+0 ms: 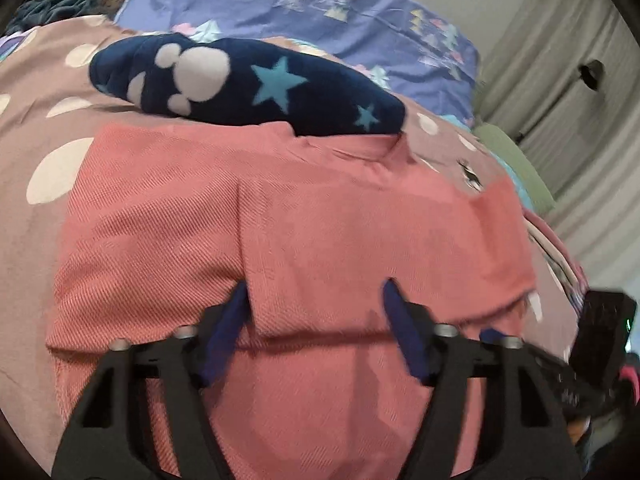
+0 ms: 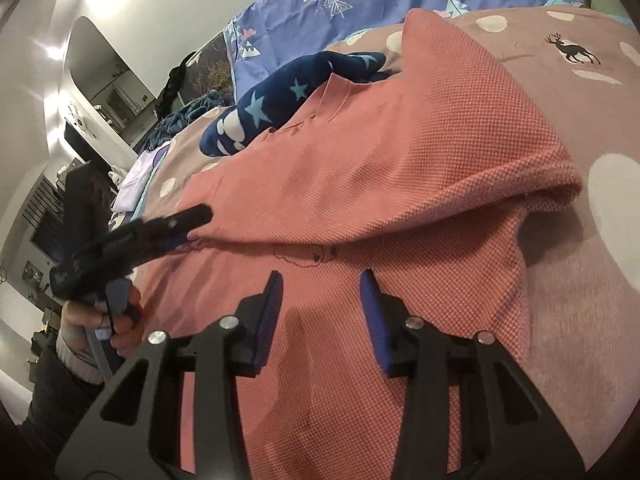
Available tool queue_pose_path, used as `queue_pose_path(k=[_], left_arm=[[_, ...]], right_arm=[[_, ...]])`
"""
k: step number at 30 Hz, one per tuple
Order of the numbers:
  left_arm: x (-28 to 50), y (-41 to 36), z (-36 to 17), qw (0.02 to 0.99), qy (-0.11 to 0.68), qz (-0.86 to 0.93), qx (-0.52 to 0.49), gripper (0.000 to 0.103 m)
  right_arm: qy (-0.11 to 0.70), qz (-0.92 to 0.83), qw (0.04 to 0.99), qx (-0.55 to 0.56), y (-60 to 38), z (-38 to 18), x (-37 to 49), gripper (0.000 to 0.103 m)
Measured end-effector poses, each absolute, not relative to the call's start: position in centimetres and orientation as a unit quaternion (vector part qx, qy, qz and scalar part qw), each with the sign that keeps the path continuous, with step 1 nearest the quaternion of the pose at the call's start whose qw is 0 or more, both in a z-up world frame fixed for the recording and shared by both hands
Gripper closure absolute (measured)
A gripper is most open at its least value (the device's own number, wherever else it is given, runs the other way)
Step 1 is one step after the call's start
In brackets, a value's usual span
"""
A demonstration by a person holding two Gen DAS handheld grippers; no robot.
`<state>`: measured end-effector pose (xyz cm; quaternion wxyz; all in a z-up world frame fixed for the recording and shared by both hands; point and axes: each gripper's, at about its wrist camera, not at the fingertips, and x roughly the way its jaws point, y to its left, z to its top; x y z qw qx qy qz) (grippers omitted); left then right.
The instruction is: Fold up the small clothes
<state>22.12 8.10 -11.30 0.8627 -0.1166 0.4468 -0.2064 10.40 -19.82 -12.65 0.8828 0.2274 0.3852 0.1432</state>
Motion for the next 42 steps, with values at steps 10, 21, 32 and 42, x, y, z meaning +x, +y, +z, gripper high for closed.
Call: queue_pose_path(k=[10,21,32,42], left_arm=[[20.6,8.8,-1.0,0.912,0.337,-0.214,-0.094,0.095],[21.9,17.6,-9.6,0.899,0.431,-0.059,-0.046,0.077],[17.5,17.7,-11.5,0.9,0.428,-0.084,0.001,0.035],[12.4,18.2,-11.3,0.898,0.425,-0.114,0.011,0.046]], right_arm=[[0.38,0.149,0.882,0.237,-20.0,-13.0,9.9,0.06],[0.379,0.153,0.883,0.231,-19.7,-12.9,9.9,0.055],[0.345,0.009,0.893,0.288,-24.0,-12.4,8.6,0.092],[0.364,0.056,0.886,0.283,-24.3,-11.8,4.2,0.07]])
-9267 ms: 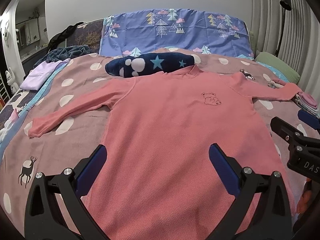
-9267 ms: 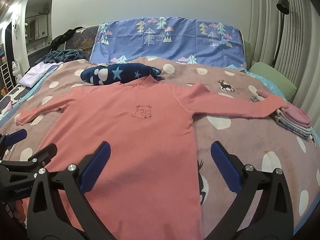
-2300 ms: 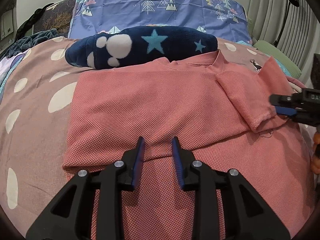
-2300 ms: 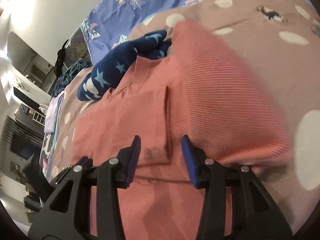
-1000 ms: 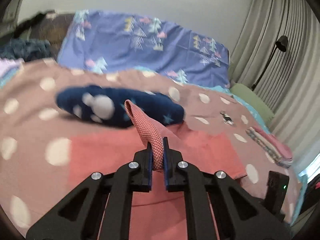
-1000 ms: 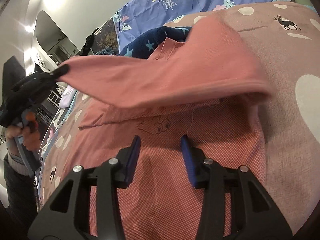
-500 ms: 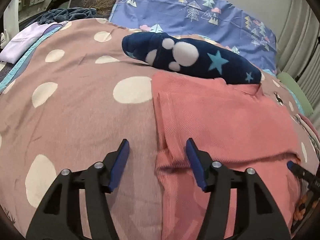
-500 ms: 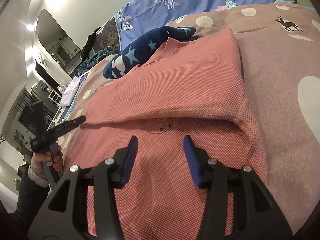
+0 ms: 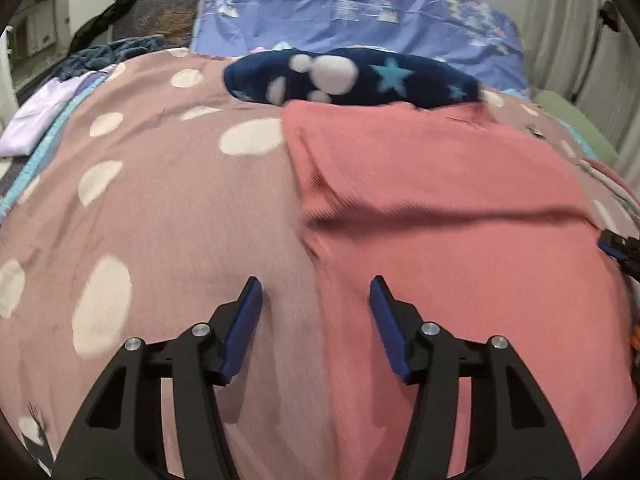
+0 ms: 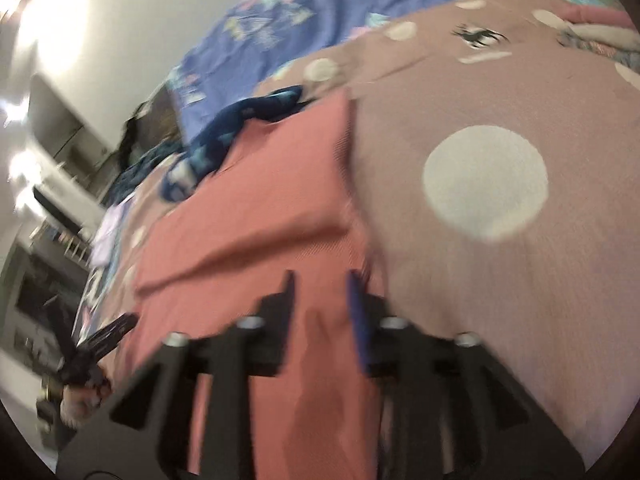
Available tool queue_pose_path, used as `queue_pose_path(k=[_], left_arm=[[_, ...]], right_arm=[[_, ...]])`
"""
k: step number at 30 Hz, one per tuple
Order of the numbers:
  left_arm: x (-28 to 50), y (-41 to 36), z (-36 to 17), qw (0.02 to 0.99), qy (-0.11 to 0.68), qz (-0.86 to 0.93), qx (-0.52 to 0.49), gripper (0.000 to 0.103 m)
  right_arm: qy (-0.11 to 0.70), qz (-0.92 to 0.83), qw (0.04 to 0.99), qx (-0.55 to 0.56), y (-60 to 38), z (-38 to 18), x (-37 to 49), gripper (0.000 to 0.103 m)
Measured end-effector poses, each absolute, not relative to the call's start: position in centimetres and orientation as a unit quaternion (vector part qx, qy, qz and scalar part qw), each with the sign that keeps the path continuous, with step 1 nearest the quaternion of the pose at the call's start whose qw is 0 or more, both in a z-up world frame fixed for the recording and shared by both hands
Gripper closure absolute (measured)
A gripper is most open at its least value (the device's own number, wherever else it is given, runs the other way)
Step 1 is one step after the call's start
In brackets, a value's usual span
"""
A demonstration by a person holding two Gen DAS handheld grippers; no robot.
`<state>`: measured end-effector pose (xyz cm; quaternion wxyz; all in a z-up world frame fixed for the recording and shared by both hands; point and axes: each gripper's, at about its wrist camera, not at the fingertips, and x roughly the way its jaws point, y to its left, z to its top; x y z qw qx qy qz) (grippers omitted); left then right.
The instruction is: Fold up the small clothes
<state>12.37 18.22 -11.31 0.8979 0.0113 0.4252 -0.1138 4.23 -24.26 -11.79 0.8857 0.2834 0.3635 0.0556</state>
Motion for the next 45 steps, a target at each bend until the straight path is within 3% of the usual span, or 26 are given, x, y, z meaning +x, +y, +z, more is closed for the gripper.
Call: queue_pose_path(k=[12,22,27,33,35,38,39,40,42,43,45], left_arm=[[-0.3,20.3,-11.8,0.874,0.441,-0.205,-0.009,0.046],[-7.6,23.3,-12.6,0.833,0.455,-0.278,-0.145,0.046],[-8.5,23.1,-13.1,0.83,0.442,-0.29,-0.178,0.045],[-8.2,22.0,-12.7,0.839,0.441,-0.274,-0.162,0.046],[-8.9,22.3,-12.6,0.842,0.438,-0.274,-0.155,0.048],[-8.6,23.0,-13.0,0.842,0.437,-0.267,-0.167,0.064],[-7.8,23.3,-13.3,0.839,0.439,-0.263,-0.184,0.074],[-7.3,23.6,-13.5,0.835,0.444,-0.258,-0.196,0.085],[-6.1,23.6,-13.8,0.83,0.456,-0.238,-0.214,0.095],[-6.0,23.4,-13.5,0.833,0.458,-0.23,-0.208,0.098],[-6.3,22.8,-12.3,0.846,0.448,-0.223,-0.184,0.1]], right_arm=[[0.407,0.106,0.866,0.271,-24.8,-13.0,-8.3,0.07],[0.425,0.194,0.829,0.309,-23.3,-13.9,-16.6,0.07],[0.409,0.211,0.817,0.346,-22.8,-14.6,-16.3,0.07],[0.416,0.211,0.815,0.344,-21.8,-13.9,-14.6,0.057],[0.415,0.217,0.821,0.328,-21.6,-13.6,-15.5,0.049],[0.407,0.226,0.831,0.304,-20.8,-13.4,-15.5,0.041],[0.405,0.225,0.834,0.3,-20.5,-13.4,-15.2,0.04],[0.402,0.217,0.839,0.297,-20.1,-13.3,-14.6,0.042],[0.416,0.187,0.832,0.315,-19.8,-13.5,-13.1,0.092],[0.424,0.186,0.817,0.342,-20.2,-13.9,-12.6,0.099],[0.394,0.195,0.79,0.427,-21.8,-13.8,-12.4,0.099]])
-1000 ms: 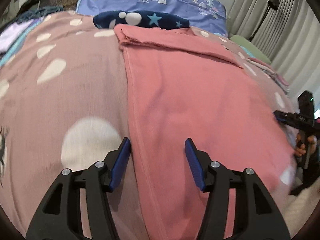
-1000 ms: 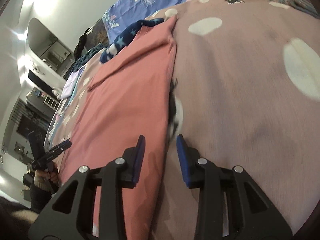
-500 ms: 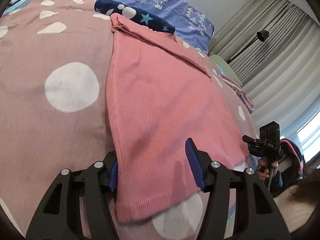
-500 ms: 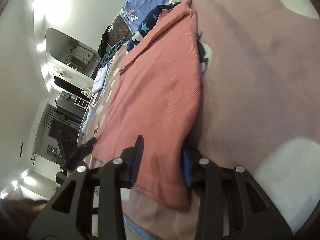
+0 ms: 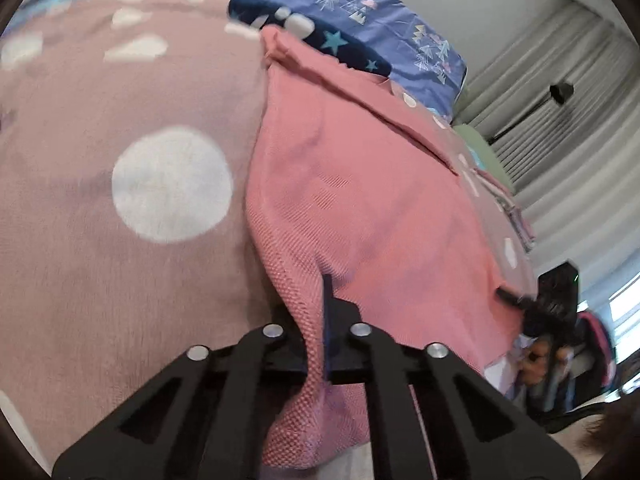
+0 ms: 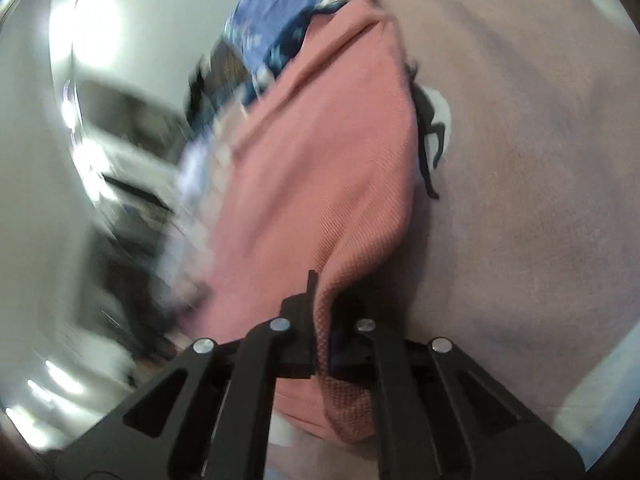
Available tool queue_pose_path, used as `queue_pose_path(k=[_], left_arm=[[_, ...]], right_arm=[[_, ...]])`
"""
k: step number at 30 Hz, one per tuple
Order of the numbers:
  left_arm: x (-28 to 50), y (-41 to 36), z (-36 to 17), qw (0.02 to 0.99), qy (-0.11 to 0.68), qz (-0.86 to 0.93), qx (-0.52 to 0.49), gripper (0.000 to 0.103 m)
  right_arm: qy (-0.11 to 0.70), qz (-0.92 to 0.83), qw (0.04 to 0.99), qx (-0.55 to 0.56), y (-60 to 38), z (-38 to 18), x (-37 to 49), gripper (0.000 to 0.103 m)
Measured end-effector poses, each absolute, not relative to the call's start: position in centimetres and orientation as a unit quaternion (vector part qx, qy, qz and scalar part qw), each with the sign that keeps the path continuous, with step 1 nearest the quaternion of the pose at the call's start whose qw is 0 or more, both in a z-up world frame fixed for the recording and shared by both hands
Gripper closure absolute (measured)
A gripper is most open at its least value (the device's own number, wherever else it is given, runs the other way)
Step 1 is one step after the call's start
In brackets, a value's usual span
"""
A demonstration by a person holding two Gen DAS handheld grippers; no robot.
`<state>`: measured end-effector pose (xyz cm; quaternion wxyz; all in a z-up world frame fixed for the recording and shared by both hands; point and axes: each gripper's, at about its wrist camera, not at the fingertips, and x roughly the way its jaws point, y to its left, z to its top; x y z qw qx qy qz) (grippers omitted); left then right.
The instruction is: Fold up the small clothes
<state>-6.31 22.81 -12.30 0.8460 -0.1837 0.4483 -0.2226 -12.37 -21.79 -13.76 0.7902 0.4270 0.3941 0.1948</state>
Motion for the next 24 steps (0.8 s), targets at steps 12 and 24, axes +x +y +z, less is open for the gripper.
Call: queue_pose_path(k=[12,24], left_arm=[[-15.4,22.4,1.6,0.906,0.278,-0.284,-0.148,0.1],[-15.1,19.9,-3.2,0.898,0.341,-0.246,-0.13,0.099]], right_arm=[[0.231,0.249,0.884,0.321,-24.1,0.6,-22.2,0.099],[0.317,0.158,0.879,0.32,-23.3,-5.2,-19.7,0.098]])
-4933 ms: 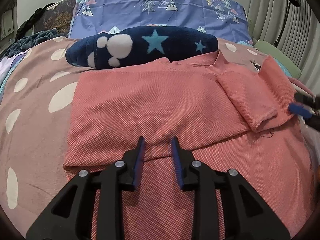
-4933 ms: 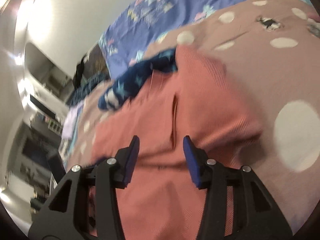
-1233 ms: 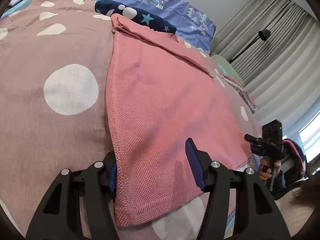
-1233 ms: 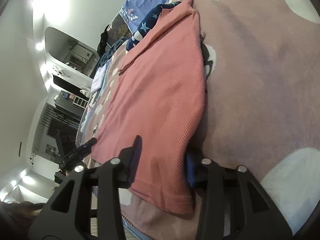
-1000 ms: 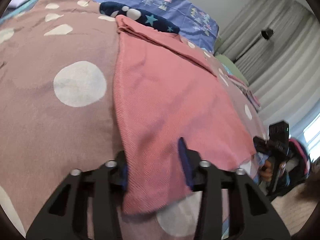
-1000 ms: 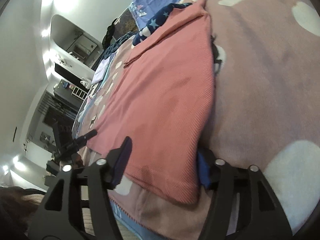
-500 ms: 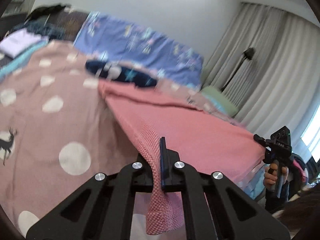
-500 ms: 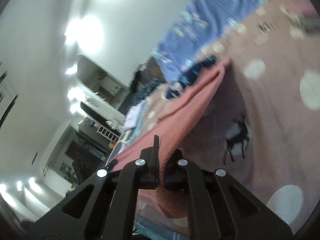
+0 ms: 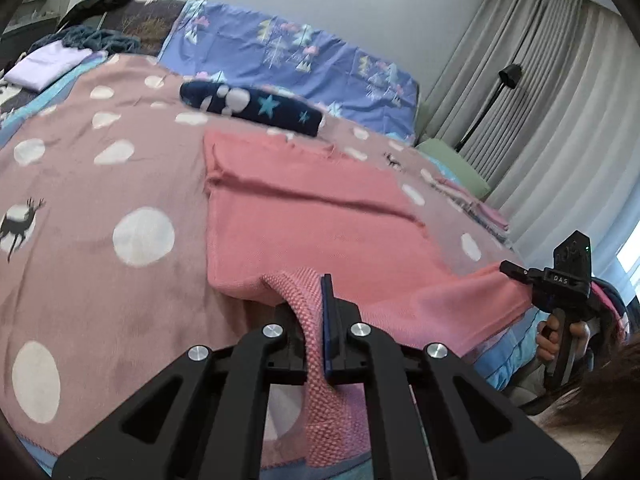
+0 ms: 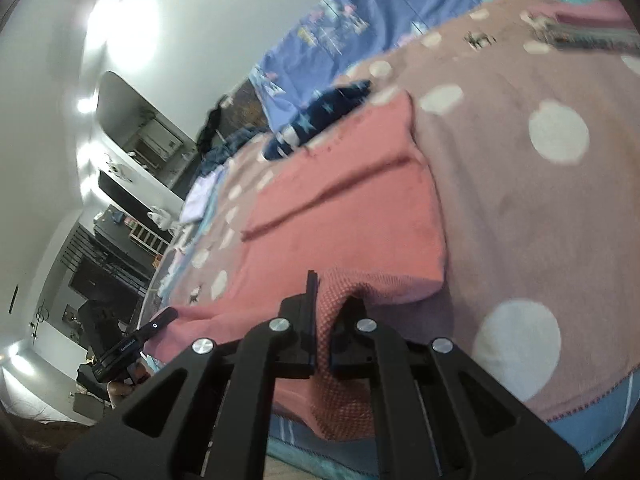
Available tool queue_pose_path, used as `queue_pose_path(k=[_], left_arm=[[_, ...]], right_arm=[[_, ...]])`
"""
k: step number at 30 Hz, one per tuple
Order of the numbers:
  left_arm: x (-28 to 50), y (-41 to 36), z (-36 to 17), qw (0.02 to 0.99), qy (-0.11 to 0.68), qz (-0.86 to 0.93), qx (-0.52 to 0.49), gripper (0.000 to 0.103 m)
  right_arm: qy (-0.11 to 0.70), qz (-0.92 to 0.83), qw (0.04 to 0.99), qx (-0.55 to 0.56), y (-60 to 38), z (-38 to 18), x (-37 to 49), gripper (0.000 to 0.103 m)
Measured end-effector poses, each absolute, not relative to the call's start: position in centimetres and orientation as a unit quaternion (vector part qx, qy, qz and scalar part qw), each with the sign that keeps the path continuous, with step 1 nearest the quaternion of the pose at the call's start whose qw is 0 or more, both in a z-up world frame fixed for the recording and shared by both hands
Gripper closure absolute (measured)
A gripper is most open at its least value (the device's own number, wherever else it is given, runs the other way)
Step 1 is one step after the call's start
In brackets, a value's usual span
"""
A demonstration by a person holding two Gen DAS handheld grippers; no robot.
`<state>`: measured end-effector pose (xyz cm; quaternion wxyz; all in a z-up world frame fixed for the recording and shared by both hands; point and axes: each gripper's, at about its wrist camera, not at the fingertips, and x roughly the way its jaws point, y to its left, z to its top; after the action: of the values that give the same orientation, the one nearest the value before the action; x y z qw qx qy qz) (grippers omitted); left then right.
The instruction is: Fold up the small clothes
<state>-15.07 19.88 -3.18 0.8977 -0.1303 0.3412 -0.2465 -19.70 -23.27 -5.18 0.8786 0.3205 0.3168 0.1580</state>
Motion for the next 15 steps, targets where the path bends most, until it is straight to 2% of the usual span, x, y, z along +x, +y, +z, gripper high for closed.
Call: queue_pose_path(k=[4,15], left_arm=[[-14.2,20.6,-1.3,0.909,0.312,-0.243,-0.136,0.099],[-4.1,19.3,1.5,0.92,0.291,-0.235,-0.121,0.099]], right_arm=[[0.264,0.155,0.898,0.316,-23.8,-3.1,-19.0,0.098],[0.242,0.12,0.922,0.276,-24.4,-0.9,-8.8,0.098]])
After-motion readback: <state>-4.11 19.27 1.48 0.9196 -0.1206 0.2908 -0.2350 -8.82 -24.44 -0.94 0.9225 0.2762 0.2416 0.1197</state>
